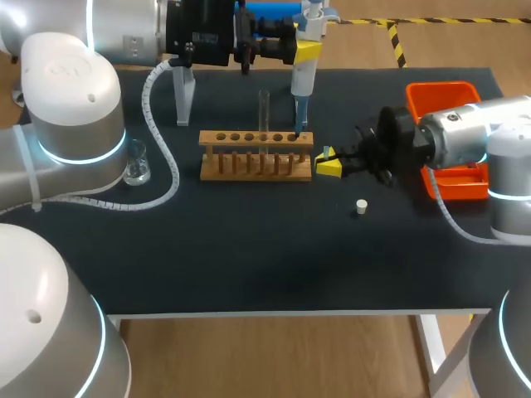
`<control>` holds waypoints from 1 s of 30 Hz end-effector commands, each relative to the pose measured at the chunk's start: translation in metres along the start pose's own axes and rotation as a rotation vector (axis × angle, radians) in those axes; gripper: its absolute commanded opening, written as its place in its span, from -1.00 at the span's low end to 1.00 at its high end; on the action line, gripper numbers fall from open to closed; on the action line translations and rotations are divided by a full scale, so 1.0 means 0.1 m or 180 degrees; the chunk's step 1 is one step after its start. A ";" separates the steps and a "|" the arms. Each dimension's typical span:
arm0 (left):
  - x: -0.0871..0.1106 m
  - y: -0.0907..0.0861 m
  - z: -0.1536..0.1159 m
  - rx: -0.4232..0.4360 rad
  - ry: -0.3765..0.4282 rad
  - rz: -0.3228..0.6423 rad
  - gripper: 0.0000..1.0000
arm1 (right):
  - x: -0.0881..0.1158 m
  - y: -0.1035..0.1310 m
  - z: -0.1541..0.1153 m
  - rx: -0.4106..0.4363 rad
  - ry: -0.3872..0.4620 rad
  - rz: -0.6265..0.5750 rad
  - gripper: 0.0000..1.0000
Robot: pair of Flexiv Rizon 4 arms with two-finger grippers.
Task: Invert the test tube, pick up the pipette, mount the tip to pipette, aspirate from beaker and dispense into the tube, eject the tip, return the pipette, and cap with the stopper.
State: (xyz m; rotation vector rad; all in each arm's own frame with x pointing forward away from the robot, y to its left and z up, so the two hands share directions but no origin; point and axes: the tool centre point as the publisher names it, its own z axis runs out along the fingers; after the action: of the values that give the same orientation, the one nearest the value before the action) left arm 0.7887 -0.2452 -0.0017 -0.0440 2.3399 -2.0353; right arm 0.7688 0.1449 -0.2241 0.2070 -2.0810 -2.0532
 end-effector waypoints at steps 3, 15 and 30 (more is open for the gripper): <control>0.00 -0.01 -0.02 -0.0006 0.0011 -0.0002 -1.00 | 0.00 0.00 -0.01 0.0007 0.0007 0.0001 -1.00; 0.00 -0.01 -0.02 -0.0006 0.0011 -0.0002 -1.00 | -0.03 0.00 0.06 -0.0001 -0.0011 0.0037 -1.00; 0.00 -0.01 -0.02 -0.0006 0.0011 -0.0002 -1.00 | -0.15 0.02 0.18 0.0034 -0.0049 -0.0066 -1.00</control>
State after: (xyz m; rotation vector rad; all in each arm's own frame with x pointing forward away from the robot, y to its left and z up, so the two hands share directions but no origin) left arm 0.7888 -0.2451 -0.0016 -0.0439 2.3403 -2.0353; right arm 0.7757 0.1622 -0.2220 0.2042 -2.1068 -2.0657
